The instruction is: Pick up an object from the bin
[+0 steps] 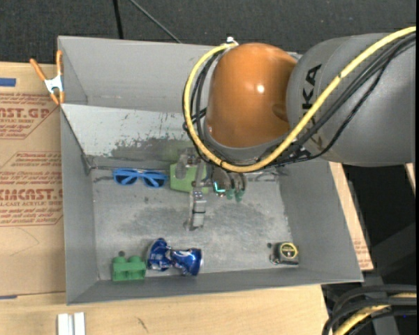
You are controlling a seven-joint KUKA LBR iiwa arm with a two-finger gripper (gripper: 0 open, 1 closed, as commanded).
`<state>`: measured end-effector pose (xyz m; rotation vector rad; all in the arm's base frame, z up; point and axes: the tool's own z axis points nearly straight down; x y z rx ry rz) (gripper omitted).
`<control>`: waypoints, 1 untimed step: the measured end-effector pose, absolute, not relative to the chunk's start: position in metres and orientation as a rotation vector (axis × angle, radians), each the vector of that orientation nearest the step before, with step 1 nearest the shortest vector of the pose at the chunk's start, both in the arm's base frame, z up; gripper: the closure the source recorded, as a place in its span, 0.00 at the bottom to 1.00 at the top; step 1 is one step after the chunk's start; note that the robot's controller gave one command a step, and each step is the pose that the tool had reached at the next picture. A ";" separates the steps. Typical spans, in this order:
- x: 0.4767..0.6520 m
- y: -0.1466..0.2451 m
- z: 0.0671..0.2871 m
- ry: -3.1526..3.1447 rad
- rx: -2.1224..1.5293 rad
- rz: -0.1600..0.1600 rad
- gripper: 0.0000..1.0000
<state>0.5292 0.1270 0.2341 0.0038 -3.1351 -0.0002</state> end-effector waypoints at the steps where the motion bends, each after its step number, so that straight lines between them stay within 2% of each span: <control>1: 0.483 0.131 0.067 -3.143 -0.053 -0.003 0.00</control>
Offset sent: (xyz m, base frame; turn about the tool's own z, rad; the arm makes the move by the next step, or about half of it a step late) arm -0.0458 0.0030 -0.1641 0.0345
